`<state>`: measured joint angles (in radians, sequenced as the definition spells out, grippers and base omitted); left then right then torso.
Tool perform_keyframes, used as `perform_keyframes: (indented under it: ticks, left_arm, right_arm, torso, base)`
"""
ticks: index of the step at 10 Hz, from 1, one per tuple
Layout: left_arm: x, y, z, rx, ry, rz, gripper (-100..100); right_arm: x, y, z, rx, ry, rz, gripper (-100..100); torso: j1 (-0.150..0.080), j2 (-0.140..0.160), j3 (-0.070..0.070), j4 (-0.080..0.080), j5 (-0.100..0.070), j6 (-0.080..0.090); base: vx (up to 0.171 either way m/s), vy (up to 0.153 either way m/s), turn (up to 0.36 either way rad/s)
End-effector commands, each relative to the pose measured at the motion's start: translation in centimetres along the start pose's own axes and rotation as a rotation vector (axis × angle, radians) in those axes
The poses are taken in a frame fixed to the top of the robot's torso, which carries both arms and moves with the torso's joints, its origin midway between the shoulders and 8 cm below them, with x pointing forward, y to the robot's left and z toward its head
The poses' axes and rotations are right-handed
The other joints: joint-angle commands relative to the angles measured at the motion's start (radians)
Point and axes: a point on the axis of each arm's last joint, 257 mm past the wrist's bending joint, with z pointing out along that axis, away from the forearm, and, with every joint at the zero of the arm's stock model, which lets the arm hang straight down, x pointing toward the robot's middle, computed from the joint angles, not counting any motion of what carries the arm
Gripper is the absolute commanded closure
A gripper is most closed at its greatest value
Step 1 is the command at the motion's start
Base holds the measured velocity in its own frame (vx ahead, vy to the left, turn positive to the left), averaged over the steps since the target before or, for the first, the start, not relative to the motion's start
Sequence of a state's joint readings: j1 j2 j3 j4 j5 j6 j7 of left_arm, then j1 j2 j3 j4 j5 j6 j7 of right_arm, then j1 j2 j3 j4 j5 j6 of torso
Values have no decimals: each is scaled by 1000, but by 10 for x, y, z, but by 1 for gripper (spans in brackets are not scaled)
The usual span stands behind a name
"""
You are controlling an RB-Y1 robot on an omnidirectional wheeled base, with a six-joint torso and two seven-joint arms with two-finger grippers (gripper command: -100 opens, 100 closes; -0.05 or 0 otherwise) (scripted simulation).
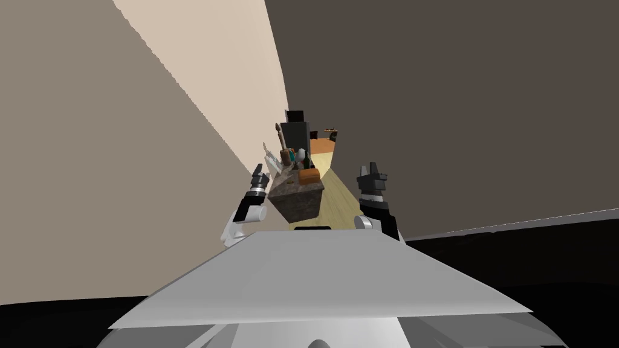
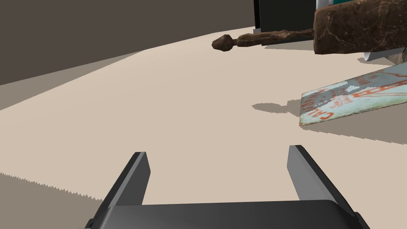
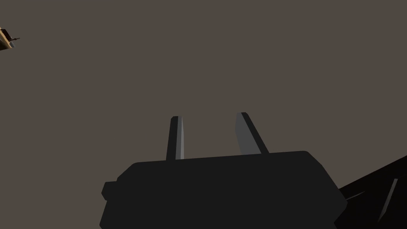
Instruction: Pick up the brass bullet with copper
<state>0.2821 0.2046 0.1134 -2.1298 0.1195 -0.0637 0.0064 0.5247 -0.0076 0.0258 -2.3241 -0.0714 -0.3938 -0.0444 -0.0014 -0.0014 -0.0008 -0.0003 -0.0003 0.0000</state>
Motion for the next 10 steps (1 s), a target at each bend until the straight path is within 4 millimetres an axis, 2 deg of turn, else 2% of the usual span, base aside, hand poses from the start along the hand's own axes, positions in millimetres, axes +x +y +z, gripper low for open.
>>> perform_keyframes:
  ticks: [1, 4, 6, 10]
  left_arm:
    - [-4, 14, 5, -41, -2, -3, -100]
    - [-18, 35, 15, -122, -9, -19, -100]
    - [-18, 44, 14, -156, -10, -19, -100]
    - [-32, 75, 20, -272, -19, -37, -100]
  right_arm:
    - [0, 0, 0, 0, 0, 0, 0]
    - [0, 0, 0, 0, 0, 0, 0]
    - [0, 0, 0, 0, 0, 0, 0]
    - [0, 0, 0, 0, 0, 0, 0]
  torso:
    - [0, 0, 0, 0, 0, 0]
    - [0, 0, 0, 0, 0, 0]
    - [0, 0, 0, 0, 0, 0]
    - [0, 0, 0, 0, 0, 0]
  base:
    - [17, -20, -11]
    - [18, -22, -24]
    - [15, -16, -8]
    - [20, -21, -30]
